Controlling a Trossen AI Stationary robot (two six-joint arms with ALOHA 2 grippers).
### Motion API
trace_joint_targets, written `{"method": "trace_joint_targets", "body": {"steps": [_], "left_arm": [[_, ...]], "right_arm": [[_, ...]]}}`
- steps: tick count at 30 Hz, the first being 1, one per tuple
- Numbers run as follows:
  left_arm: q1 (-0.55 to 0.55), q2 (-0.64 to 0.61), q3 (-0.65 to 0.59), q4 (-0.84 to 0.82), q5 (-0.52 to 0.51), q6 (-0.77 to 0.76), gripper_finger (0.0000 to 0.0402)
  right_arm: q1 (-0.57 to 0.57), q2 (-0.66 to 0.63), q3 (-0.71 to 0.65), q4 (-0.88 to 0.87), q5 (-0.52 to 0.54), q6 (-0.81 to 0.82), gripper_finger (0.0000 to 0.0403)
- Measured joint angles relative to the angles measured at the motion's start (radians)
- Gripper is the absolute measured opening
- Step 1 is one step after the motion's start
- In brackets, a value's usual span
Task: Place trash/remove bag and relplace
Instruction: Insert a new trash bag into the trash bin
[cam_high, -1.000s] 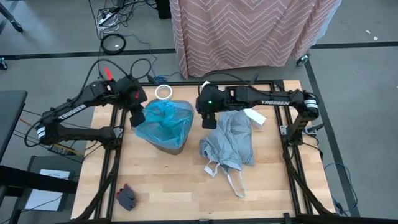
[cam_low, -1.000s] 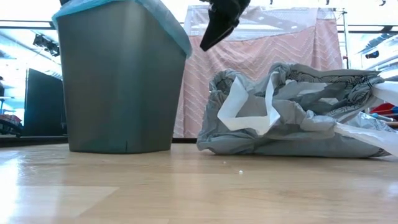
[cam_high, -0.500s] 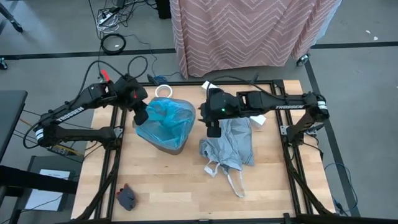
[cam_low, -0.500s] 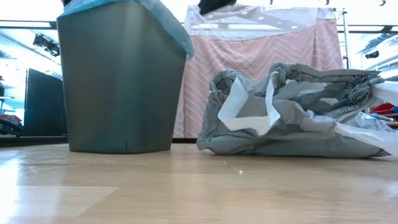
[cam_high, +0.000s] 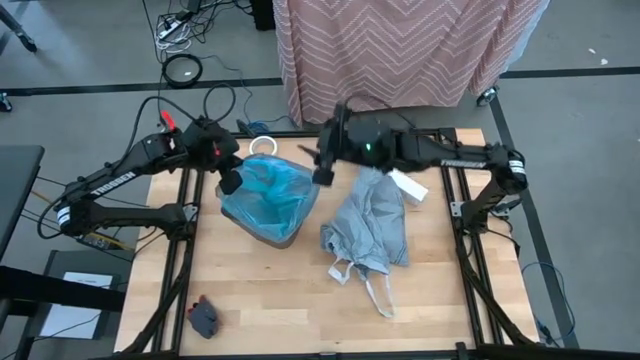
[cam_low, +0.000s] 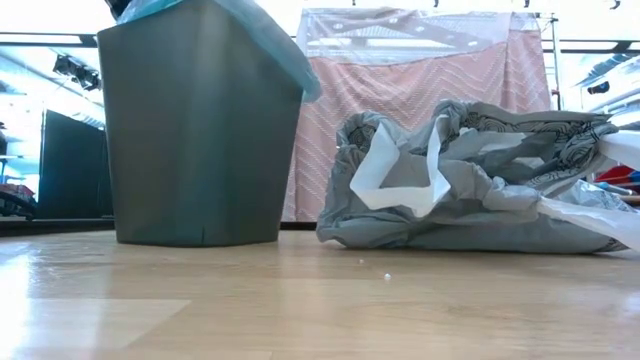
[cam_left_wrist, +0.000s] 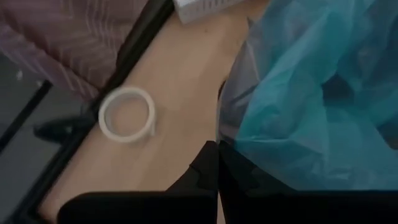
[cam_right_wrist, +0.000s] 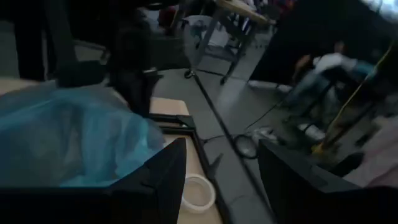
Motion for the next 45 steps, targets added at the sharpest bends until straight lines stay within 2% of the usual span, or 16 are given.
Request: {"method": "trace_joint_targets", "body": {"steps": [2,6,11,17,26,45], "left_arm": [[0.0,-0.005,0.0,-0.045,0.0,-0.023,0.0005],[0.0,-0.007,0.0,-0.093,-0.008,-0.019,0.0005],[0.0,-0.003,0.0,-0.034,-0.014,-0.003,0.0005],[0.0,-0.003,0.0,0.027,-0.03,0.008,0.0005],[0.0,-0.003,0.0,0.026,-0.029,-0.025,0.0005],[0.0,-0.002,0.0,0.053,-0.029,-0.077,0.0005]], "right_arm": [[-0.032,0.0,0.0,-0.003,-0.051,0.056,0.0186],[-0.044,0.009,0.0,-0.003,-0.195,0.04,0.0187],[-0.07,0.082,0.0,0.006,-0.275,0.023,0.0183],[-0.144,0.16,-0.001,0.112,-0.353,0.032,0.0183],[-0.205,0.22,0.0,0.213,-0.554,0.101,0.0183],[-0.223,0.314,-0.001,0.233,-0.637,0.102,0.0183]]}}
